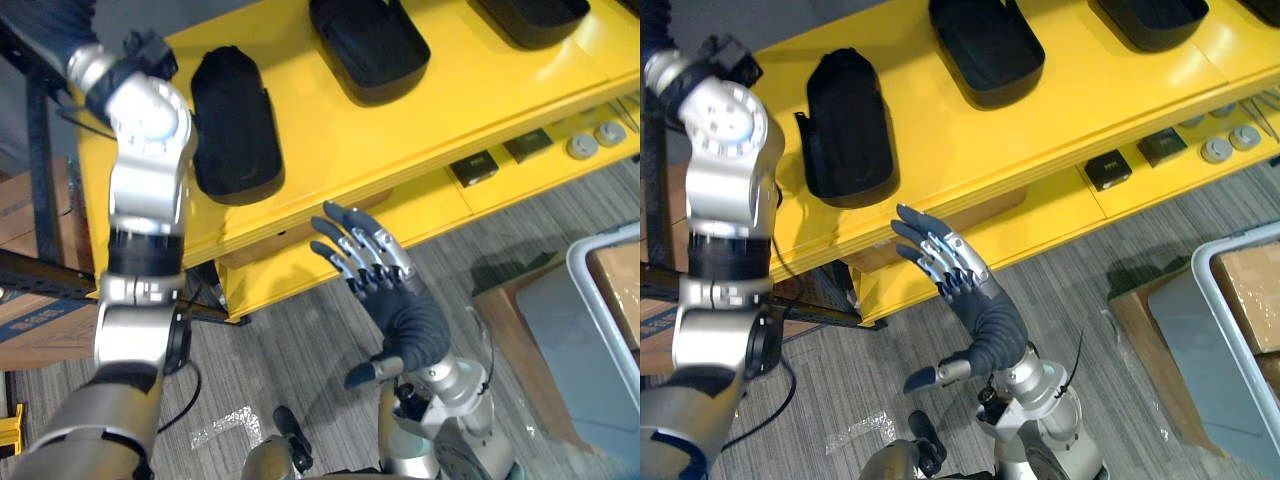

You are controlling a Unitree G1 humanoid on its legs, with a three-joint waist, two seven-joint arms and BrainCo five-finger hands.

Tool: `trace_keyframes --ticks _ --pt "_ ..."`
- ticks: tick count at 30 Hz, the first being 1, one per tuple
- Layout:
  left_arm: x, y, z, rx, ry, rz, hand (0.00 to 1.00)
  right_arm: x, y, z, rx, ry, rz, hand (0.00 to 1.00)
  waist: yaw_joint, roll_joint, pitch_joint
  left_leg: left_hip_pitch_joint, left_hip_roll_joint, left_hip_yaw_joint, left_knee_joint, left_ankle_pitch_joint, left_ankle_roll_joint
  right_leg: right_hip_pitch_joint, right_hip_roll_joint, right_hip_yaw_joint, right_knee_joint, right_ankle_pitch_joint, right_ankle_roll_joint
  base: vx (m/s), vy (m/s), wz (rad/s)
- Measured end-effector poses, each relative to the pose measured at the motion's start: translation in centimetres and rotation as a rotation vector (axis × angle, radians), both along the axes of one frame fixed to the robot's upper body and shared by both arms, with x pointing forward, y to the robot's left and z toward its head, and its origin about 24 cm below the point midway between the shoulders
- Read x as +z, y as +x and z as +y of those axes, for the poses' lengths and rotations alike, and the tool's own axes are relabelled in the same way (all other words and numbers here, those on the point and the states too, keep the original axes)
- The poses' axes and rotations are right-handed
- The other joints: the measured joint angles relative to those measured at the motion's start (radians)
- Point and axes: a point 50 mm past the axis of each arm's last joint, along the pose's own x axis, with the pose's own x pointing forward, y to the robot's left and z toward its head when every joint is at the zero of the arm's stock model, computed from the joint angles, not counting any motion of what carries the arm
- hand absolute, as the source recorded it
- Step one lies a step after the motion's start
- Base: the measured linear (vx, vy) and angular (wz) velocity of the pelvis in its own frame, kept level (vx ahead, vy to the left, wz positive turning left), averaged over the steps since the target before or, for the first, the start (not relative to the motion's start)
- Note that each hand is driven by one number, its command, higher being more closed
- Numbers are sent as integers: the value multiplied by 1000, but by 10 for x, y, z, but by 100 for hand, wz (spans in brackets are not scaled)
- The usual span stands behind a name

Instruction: Walk over and take plastic housings, then place them on the shelf

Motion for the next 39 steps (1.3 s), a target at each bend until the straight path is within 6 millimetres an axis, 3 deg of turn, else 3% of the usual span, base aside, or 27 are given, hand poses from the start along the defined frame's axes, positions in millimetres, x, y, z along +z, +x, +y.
trace_keyframes --ticks 4,7,10,12,18,27,32,39 --pt "-65 -34 -2 -75 -39 187 0 -5 31 -15 -181 30 81 100 80 -3 -1 -57 0 -94 31 9 0 40 -12 -88 -31 4 -4 -54 -27 65" --pt "-89 -46 -11 -133 -24 293 0 2 37 -10 -201 54 66 100 125 -2 0 -77 -1 -143 50 9 -2 72 -16 -138 -43 4 -6 -35 -10 49" --pt "-108 -47 -20 -221 -13 418 0 8 45 4 -206 39 60 100 143 -5 4 -110 0 -168 68 9 -2 74 -17 -167 -59 13 -18 -25 -3 25" --pt "-132 -48 -26 -282 -54 541 0 0 53 9 -240 13 112 100 157 -2 18 -121 -1 -196 80 8 -3 93 -16 -189 -71 15 -20 -2 -3 22" --pt "-174 -52 -30 -319 -34 737 0 -23 72 9 -337 -26 256 100 202 -8 68 -142 7 -227 102 4 -9 110 -6 -228 -79 19 -26 10 -5 16" --pt "-202 -54 -34 -389 15 844 0 -37 82 11 -351 -76 314 100 207 -20 89 -141 7 -232 104 -6 -10 120 -5 -236 -85 19 -26 3 0 0" --pt "-221 -55 -50 -485 33 917 0 -44 89 8 -391 -83 340 100 208 -19 90 -140 7 -229 104 -10 -10 121 -5 -236 -89 19 -26 0 0 0" --pt "-233 -58 -60 -531 24 963 0 -30 97 -8 -469 -17 305 100 207 -12 93 -137 7 -225 102 -10 -10 122 -5 -234 -91 19 -26 0 0 0"
